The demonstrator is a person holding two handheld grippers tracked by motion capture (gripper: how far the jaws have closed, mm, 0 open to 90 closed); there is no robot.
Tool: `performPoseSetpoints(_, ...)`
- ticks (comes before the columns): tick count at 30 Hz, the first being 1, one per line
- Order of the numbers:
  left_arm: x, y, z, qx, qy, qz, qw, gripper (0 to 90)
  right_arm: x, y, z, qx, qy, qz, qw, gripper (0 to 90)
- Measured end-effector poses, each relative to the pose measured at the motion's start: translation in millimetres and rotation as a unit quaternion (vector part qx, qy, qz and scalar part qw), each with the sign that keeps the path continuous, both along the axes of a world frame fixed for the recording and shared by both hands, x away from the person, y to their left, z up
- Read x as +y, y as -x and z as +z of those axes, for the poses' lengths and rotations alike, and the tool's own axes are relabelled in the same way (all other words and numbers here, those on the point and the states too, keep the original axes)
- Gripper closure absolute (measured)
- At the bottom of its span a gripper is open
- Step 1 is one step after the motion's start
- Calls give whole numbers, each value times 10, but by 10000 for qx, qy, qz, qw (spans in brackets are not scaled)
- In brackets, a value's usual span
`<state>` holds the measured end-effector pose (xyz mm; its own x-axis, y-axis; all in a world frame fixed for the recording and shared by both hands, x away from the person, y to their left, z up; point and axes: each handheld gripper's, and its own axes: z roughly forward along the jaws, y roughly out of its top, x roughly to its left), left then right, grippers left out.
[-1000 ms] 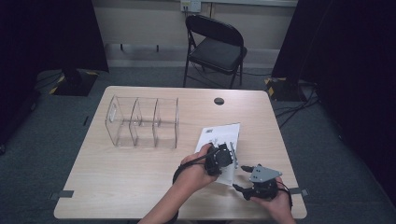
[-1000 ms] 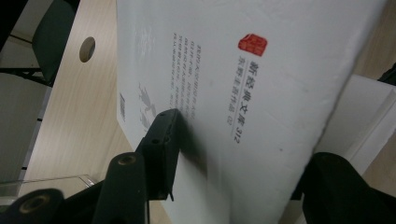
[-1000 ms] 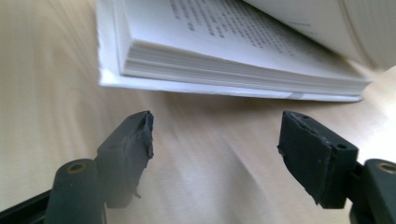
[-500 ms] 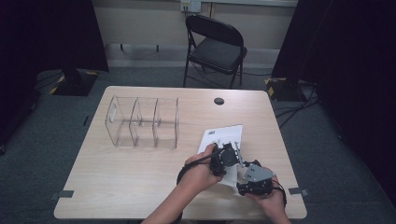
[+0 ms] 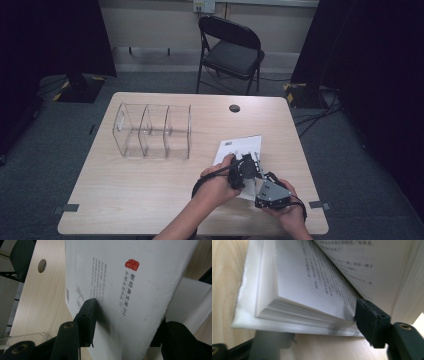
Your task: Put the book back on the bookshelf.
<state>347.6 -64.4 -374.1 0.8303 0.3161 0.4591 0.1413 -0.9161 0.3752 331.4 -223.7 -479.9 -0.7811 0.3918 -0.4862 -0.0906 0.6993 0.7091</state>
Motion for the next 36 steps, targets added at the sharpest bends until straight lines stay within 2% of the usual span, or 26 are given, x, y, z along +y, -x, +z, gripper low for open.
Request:
performPoseSetpoints(4, -12, -2, 8, -3, -17, 9, 10000, 514, 19, 14, 55, -147, 228, 127, 9996, 427)
performPoseSetpoints(9, -11, -2, 14, 4, -18, -43, 10000, 509, 15, 3, 85, -131, 281, 207, 9993, 454)
performPoseSetpoints(12, -9, 8, 4, 12, 60, -46, 10000, 495, 51, 26, 154, -188, 444, 208, 9986, 496)
performPoseSetpoints(15, 16, 2, 18, 57, 217, -94, 9997, 483, 72, 40, 217, -148, 431, 151, 9988, 518)
performPoseSetpoints(16, 20, -2, 24, 77, 204, -125, 9997, 478, 69, 36, 236, -115, 386, 146, 9991, 523)
performPoseSetpoints(17, 17, -8, 35, 159, 66, -250, 9995, 469, 66, 34, 254, -74, 363, 132, 9992, 525)
performPoseSetpoints(18, 16, -14, 39, 163, 43, -326, 9993, 456, 68, 29, 272, -74, 371, 155, 9992, 529)
performPoseSetpoints(20, 29, -15, 30, 157, 230, -375, 9989, 437, 78, 25, 299, -31, 390, 154, 9991, 539)
performPoseSetpoints(22, 68, -36, 51, 150, 320, -410, 9985, 431, 70, 9, 328, 40, 407, 162, 9990, 540)
performPoseSetpoints(24, 108, -46, 72, 258, 454, -430, 9977, 381, 64, -4, 358, 88, 471, 215, 9986, 540)
performPoseSetpoints(25, 160, -50, 95, 354, 640, -453, 9963, 357, 62, -6, 368, 101, 492, 229, 9985, 541)
performPoseSetpoints(26, 160, -50, 95, 354, 640, -453, 9963, 349, 62, -6, 368, 101, 492, 229, 9985, 541)
performPoseSetpoints(27, 254, -51, 144, 557, 914, -341, 9937, 334, 39, -12, 399, 211, 459, 263, 9984, 544)
performPoseSetpoints(29, 288, -46, 162, 613, 969, -320, 9929, 319, 28, -17, 413, 226, 468, 266, 9983, 547)
performPoseSetpoints(30, 399, -41, 212, 738, 1032, -185, 9917, 270, 8, -37, 439, 260, 479, 273, 9981, 551)
performPoseSetpoints(31, 440, -34, 219, 774, 1076, -154, 9911, 244, 3, -45, 448, 284, 455, 269, 9982, 553)
performPoseSetpoints(34, 658, -31, 225, 862, 1203, -68, 9890, 250, -24, -72, 491, 382, 388, 274, 9981, 555)
performPoseSetpoints(36, 771, -18, 208, 850, 1297, -34, 9879, 243, -42, -89, 516, 429, 377, 270, 9980, 560)
